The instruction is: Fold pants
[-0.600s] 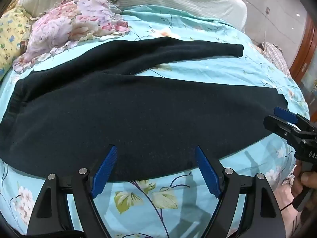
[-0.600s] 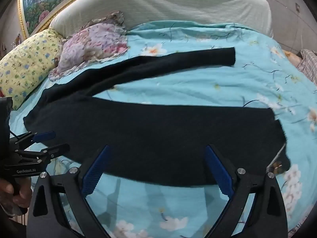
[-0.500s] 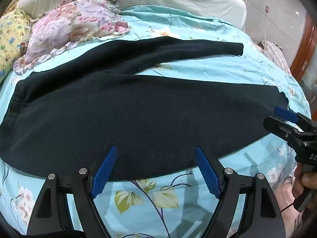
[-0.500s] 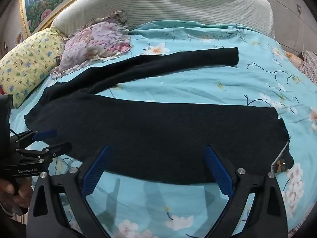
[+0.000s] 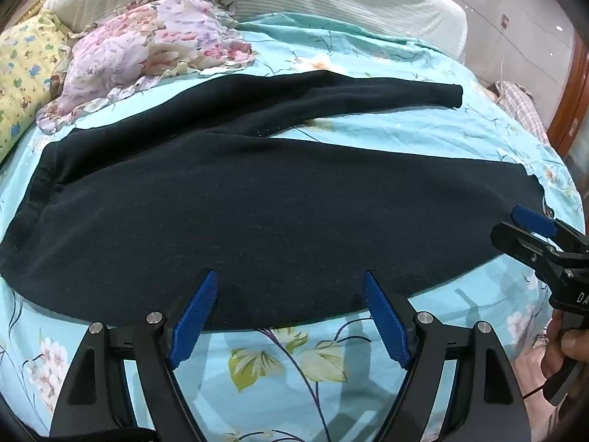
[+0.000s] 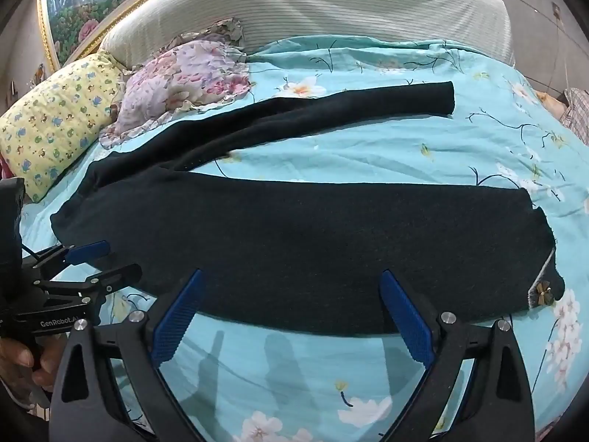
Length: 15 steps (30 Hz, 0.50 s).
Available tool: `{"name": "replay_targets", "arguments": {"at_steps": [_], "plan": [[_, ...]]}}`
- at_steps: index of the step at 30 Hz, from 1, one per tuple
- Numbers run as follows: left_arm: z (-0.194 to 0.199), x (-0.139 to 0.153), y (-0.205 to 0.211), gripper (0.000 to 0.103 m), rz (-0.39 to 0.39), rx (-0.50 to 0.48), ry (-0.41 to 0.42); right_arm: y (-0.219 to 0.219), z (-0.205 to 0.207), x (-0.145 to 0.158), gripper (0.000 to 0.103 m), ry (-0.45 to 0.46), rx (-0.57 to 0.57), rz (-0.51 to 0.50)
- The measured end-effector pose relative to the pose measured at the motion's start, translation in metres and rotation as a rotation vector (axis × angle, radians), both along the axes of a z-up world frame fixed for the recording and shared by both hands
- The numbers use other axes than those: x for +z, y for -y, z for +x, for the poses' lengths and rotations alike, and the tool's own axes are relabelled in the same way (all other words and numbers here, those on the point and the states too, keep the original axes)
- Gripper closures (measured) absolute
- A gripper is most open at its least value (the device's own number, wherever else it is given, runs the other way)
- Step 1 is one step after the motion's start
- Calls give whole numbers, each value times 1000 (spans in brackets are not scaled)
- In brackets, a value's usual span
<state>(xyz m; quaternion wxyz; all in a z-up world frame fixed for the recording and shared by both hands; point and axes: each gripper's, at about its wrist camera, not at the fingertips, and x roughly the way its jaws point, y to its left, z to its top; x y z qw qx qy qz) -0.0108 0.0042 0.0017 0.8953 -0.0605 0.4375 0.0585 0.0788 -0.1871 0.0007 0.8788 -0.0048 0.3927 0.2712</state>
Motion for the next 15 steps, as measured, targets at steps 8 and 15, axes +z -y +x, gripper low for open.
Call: {"name": "replay_targets", "arguments": {"at_steps": [8,15], "plan": [[0,-2,1,22,7,8,2,2,0,-1,7,0,-10,10],[0,-2,2,22,11,6,3,2,1,-1,7,-4,-11,12]]}}
